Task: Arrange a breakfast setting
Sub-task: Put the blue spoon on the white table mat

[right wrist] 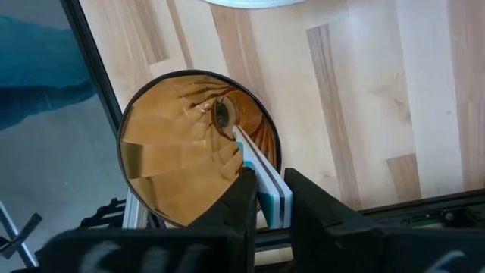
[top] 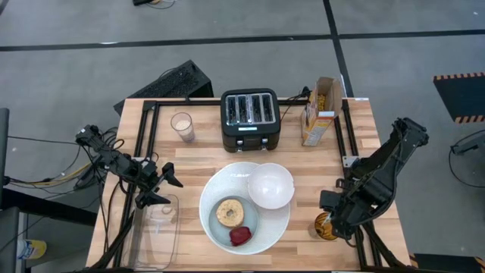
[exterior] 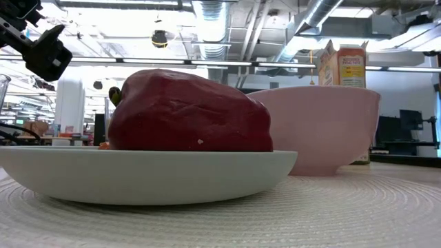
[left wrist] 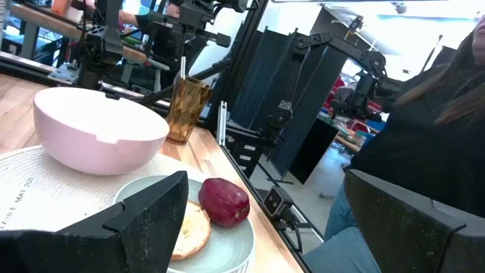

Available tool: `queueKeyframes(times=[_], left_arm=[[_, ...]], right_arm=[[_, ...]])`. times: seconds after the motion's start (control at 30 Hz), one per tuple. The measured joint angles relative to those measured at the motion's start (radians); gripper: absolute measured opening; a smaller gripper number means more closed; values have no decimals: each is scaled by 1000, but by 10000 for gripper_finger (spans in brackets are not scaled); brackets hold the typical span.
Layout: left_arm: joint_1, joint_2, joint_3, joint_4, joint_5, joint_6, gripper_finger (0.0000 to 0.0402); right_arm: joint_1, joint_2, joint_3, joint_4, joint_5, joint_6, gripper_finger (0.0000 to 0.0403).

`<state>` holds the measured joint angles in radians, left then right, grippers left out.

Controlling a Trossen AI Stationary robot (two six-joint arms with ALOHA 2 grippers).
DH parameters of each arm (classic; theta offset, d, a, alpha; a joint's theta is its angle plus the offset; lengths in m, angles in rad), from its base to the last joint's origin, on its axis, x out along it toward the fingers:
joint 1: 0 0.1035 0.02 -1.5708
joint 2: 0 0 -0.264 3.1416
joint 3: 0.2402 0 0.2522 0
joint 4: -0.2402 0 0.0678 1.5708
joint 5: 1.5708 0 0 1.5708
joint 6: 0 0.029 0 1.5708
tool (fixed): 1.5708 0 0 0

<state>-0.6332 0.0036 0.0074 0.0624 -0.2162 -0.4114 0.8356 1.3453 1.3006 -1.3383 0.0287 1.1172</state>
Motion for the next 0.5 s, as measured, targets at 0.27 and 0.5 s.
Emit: queueKeyframes(times=[0.27,0.5], left_arm=[[0,0,0,0,0,0,340],[0,0,0,0,0,0,340]], right_arm=[[0,0,0,0,-2,0,71],[0,0,0,0,-12,0,69]])
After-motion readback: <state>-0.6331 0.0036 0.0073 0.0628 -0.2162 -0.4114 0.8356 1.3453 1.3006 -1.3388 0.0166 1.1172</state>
